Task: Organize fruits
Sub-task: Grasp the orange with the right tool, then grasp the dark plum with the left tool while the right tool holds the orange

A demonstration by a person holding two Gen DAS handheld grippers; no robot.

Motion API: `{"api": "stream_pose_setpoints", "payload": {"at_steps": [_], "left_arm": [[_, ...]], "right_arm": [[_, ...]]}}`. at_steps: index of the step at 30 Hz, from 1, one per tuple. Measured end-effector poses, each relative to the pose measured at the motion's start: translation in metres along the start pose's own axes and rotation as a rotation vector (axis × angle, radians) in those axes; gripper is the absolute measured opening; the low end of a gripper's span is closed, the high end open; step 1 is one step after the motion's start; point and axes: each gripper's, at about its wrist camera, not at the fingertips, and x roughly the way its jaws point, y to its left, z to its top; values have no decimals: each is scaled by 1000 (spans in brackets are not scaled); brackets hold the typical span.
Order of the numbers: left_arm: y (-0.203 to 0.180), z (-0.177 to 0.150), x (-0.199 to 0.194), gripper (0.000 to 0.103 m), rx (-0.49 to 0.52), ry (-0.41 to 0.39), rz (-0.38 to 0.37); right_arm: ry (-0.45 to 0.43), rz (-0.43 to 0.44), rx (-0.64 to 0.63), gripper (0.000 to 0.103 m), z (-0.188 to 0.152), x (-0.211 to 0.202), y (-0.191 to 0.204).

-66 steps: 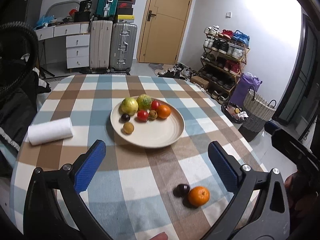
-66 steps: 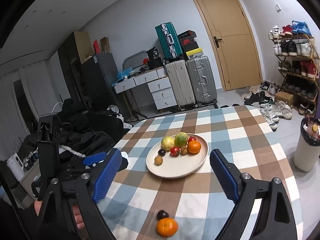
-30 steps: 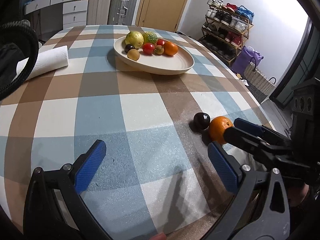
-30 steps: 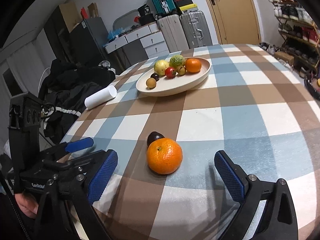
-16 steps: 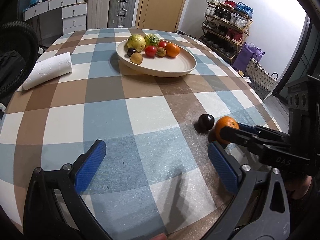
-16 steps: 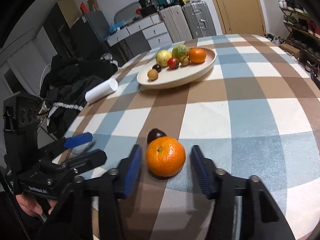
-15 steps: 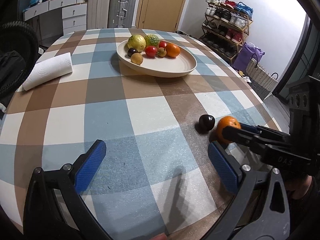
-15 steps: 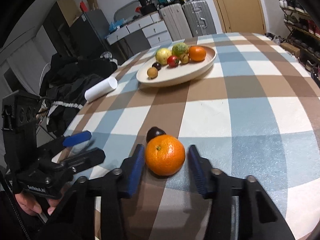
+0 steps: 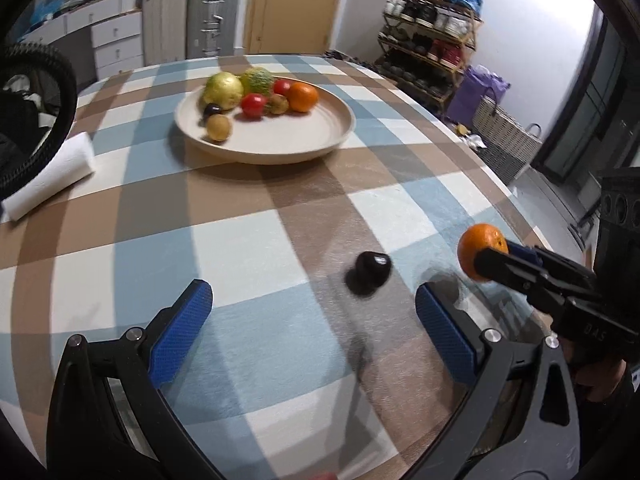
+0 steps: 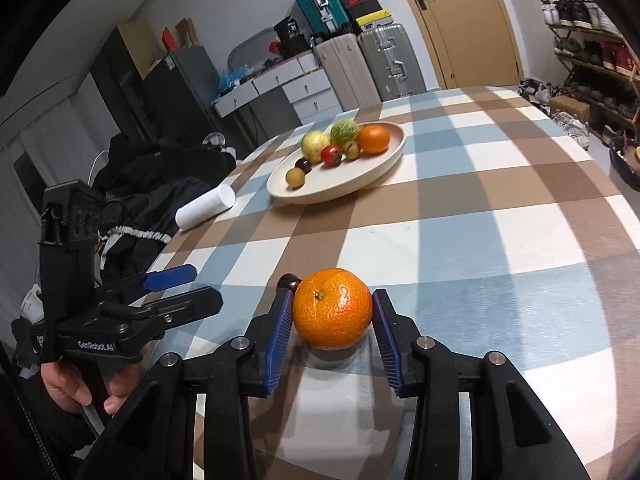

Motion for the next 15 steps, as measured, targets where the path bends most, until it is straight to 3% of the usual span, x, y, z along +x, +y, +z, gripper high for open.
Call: {"api": "stream_pose_setpoints", "payload": {"at_steps": [2,5,15], "left_arm": [[-6,1,5,101,22,21,-33],[-14,3,12,100,54,35,-25],[-31,13,38,65,114,91,-76]], "right_arm": [[-12,-6,0,41,-1,-5,-3],[-37,-26,1,41,-3,-12,-8],[-94,-43,18,41,-4,-32,-29]]}}
